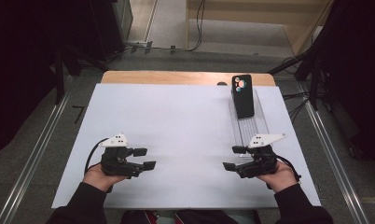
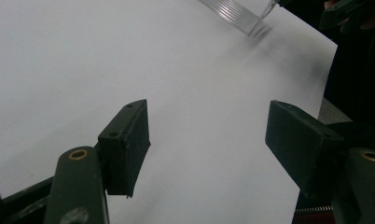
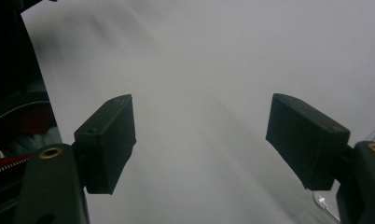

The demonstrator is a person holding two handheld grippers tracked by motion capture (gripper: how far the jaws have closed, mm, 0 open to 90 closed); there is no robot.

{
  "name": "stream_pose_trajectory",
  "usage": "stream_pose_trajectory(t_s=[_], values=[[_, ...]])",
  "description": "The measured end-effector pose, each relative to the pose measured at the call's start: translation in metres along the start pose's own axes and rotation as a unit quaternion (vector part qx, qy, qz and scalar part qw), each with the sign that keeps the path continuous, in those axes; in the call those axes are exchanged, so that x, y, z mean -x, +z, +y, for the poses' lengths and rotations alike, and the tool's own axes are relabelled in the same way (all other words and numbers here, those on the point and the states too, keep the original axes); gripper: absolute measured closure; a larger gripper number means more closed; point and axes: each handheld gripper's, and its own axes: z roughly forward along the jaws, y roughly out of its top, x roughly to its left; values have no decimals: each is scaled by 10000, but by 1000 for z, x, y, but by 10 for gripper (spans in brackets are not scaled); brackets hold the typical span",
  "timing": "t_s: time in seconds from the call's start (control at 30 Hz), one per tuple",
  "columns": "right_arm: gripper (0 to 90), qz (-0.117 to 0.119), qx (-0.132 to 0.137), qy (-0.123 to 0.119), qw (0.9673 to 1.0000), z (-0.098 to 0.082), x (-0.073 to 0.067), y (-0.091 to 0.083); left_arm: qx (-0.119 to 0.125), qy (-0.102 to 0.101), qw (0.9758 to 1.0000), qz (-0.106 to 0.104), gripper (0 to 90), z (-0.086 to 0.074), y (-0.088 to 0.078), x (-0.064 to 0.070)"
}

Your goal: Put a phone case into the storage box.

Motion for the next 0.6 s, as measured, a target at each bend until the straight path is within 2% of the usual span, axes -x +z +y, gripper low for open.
stream_pose_trajectory(t_s=[0.27, 0.6], values=[[219, -24, -81, 36, 10000, -14, 2, -2, 0, -32, 10000, -63, 307, -5, -2, 0], [215, 16, -106, 24, 9999, -15, 3, -1, 13, -29, 10000, -64, 307, -6, -2, 0]])
